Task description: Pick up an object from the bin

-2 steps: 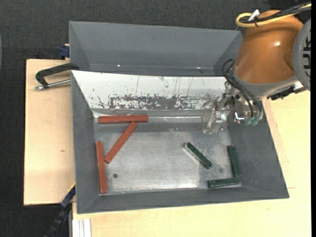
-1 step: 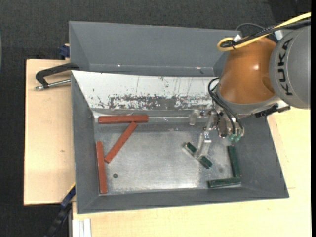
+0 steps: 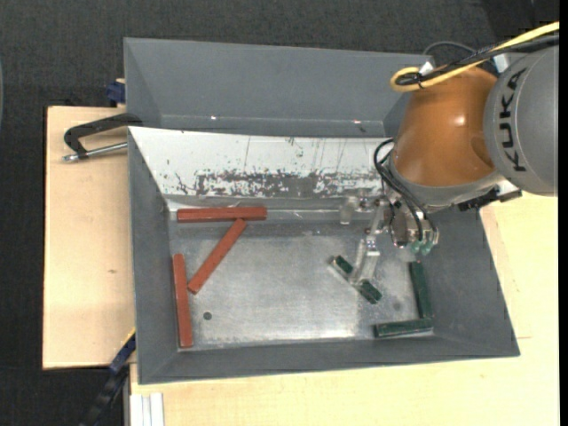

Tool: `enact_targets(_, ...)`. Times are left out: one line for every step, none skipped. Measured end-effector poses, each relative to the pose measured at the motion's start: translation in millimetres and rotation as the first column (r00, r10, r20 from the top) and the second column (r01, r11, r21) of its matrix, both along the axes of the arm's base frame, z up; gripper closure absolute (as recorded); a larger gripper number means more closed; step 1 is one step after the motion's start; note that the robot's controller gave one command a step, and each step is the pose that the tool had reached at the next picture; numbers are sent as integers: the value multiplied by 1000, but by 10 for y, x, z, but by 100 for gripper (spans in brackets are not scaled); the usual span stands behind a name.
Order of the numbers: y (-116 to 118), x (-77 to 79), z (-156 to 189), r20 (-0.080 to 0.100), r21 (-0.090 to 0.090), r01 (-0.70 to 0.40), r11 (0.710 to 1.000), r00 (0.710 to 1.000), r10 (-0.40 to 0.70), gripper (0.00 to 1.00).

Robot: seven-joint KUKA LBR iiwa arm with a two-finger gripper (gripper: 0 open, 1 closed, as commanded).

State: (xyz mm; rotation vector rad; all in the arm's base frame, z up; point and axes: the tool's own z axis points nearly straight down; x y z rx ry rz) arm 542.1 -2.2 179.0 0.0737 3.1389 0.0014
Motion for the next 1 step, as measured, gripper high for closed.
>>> enact_targets(-344, 2, -535, 7, 0, 30, 1000, 1000, -30, 0)
